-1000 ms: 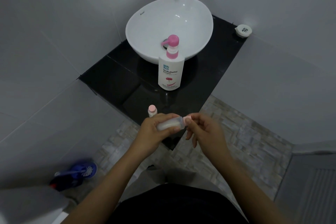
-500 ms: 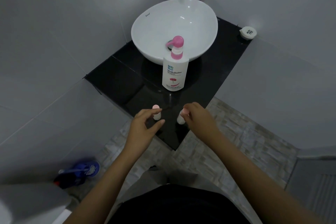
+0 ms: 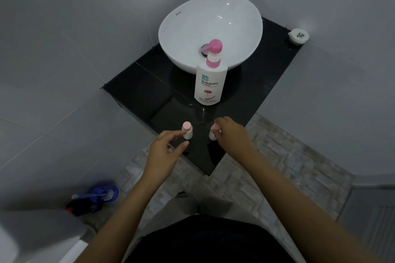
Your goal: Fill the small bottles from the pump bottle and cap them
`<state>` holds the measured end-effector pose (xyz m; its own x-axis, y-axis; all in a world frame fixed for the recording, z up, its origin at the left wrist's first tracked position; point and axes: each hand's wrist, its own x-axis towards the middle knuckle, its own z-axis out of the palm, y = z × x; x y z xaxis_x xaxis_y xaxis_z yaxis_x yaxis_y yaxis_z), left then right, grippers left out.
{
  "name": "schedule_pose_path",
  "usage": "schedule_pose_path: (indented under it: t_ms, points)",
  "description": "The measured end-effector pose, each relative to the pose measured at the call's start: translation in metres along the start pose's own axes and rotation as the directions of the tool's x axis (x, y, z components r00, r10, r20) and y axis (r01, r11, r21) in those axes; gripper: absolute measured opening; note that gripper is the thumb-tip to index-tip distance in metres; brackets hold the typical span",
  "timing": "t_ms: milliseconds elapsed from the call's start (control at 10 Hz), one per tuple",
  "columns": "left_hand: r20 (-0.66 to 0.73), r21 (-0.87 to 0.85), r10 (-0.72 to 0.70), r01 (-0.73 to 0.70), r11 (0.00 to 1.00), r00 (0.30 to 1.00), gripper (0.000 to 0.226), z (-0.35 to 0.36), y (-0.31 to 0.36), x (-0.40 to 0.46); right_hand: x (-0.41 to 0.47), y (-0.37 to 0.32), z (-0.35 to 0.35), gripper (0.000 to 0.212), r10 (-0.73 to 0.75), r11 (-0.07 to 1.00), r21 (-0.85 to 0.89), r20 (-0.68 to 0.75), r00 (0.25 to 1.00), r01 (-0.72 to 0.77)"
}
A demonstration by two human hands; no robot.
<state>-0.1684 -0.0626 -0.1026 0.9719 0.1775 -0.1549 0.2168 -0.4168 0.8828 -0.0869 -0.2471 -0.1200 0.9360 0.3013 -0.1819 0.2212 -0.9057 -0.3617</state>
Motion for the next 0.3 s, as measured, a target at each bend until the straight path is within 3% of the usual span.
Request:
schedule_pose_path:
  t_ms: [200, 300]
  points:
    - [0.037, 0.111, 0.021, -0.025, 0.994, 0.999, 0.03, -0.001, -0.007, 0.006, -0.011, 0.008, 0.002, 0.059, 0.046, 0.999, 0.021, 0.004, 0.999, -0.046]
    - [0.005, 0.204, 0.039, -0.039, 0.978, 0.999, 0.035, -0.004, -0.009, 0.014, -0.02, 0.016, 0.002, 0.06, 0.111, 0.991, 0.083, -0.079, 0.991, -0.105]
